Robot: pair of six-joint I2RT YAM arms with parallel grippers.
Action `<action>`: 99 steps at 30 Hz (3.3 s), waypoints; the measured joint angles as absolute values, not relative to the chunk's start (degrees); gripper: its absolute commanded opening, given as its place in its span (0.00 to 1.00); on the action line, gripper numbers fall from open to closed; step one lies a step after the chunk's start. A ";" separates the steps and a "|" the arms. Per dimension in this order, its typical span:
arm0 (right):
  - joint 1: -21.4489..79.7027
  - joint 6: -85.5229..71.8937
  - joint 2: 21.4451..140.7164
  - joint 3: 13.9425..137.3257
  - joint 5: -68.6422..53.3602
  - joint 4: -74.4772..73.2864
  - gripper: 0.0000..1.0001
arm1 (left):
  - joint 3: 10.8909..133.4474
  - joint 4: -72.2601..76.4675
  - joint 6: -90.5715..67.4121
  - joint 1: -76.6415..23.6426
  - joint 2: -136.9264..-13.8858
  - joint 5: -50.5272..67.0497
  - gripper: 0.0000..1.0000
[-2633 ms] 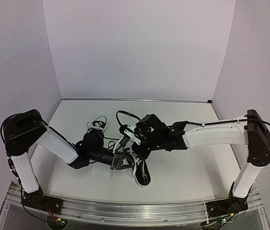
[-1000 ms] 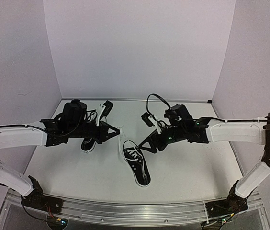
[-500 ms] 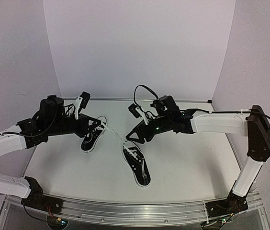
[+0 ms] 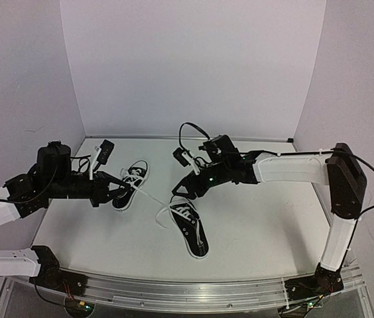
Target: Tie the shoes
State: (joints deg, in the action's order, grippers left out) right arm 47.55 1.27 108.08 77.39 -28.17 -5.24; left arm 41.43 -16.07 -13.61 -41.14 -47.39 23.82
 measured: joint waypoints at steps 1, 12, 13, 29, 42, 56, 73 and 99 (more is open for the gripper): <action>47.55 1.28 109.05 78.29 -27.89 -5.61 0.56 | 41.43 -16.11 -13.31 -41.15 -47.70 25.75 0.00; 47.35 0.99 115.14 80.97 -24.73 -9.49 0.52 | 41.12 -17.08 -9.61 -41.21 -52.81 32.66 0.00; 47.28 0.98 115.60 80.99 -24.62 -9.82 0.52 | 41.12 -17.14 -9.32 -41.21 -53.46 32.63 0.00; 46.26 2.76 118.07 80.99 -28.88 -13.32 0.00 | 41.11 -15.90 -9.73 -41.25 -56.95 28.13 0.00; 49.26 5.93 112.02 79.34 -36.09 -13.00 0.00 | 39.61 -4.48 -15.68 -41.25 -59.46 25.45 0.00; 51.68 7.09 108.41 71.48 -33.15 -11.11 0.00 | 37.96 20.26 -29.10 -41.23 -87.68 26.74 0.00; 51.68 7.32 108.06 71.22 -28.09 -9.51 0.00 | 47.11 25.59 -29.06 -44.76 -103.81 34.96 0.00; 51.79 6.94 107.11 71.22 -24.97 -9.41 0.28 | 46.74 25.14 -23.55 -47.86 -105.56 49.51 0.00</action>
State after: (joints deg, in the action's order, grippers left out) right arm 51.79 6.94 107.11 71.22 -24.97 -9.41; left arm 46.74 25.14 -23.55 -47.86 -105.56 49.51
